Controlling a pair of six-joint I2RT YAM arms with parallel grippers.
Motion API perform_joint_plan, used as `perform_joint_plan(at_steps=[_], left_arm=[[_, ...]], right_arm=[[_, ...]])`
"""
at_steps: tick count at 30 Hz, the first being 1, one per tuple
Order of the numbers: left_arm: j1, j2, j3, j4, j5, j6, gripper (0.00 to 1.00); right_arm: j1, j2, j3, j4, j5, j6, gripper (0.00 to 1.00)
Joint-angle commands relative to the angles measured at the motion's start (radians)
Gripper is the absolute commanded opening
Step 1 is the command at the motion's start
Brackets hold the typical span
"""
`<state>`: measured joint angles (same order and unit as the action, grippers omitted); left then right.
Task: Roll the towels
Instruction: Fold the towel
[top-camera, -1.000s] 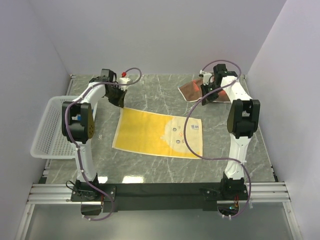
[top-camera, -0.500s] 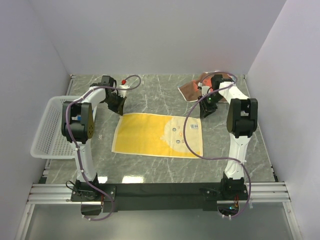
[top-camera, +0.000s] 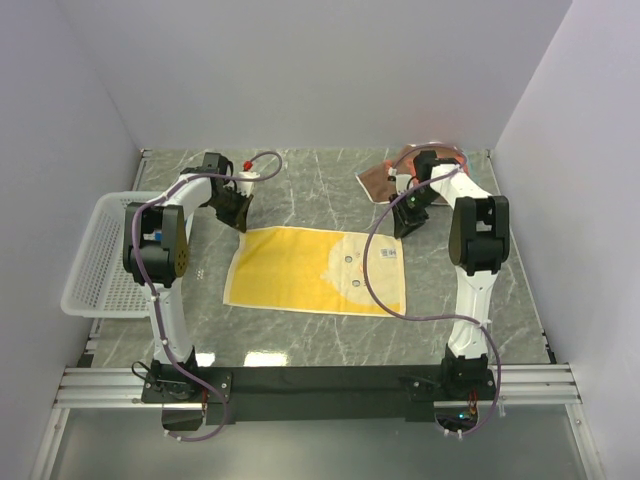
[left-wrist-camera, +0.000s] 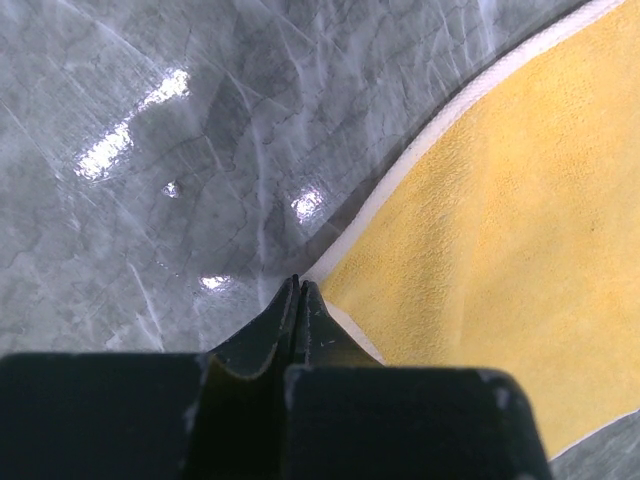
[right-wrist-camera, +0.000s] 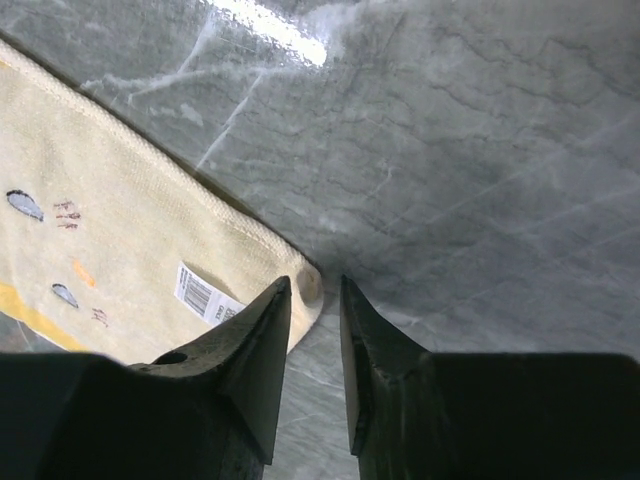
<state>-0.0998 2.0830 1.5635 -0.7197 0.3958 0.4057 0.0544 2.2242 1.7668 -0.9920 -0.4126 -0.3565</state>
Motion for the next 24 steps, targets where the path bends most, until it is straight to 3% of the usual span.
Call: perform_joint_plan(at_steps=[1,8,11,12,24], left_arm=[[0.0,-0.044,-0.005,0.005,0.029,0.013,0.01],[0.0,-0.04,-0.005,0.002,0.034,0.01,0.0],[0.002,-0.043,-0.005,0.005,0.035,0.01,0.01],[0.005,-0.044,-0.003,0.012,0.034,0.008,0.0],[0.02,-0.1,0.041,0.072,0.092,0.013,0.0]], right_arm=[[0.013,0.011,0.011,-0.001,0.001,0.001,0.33],[0.018,0.025,0.02,0.007,0.04,0.001,0.28],[0.019,0.023,0.031,0.004,0.052,-0.001,0.1],[0.018,0.022,0.037,0.006,0.058,-0.002,0.0],[-0.014,-0.011,0.224,0.001,0.06,-0.044,0.0]])
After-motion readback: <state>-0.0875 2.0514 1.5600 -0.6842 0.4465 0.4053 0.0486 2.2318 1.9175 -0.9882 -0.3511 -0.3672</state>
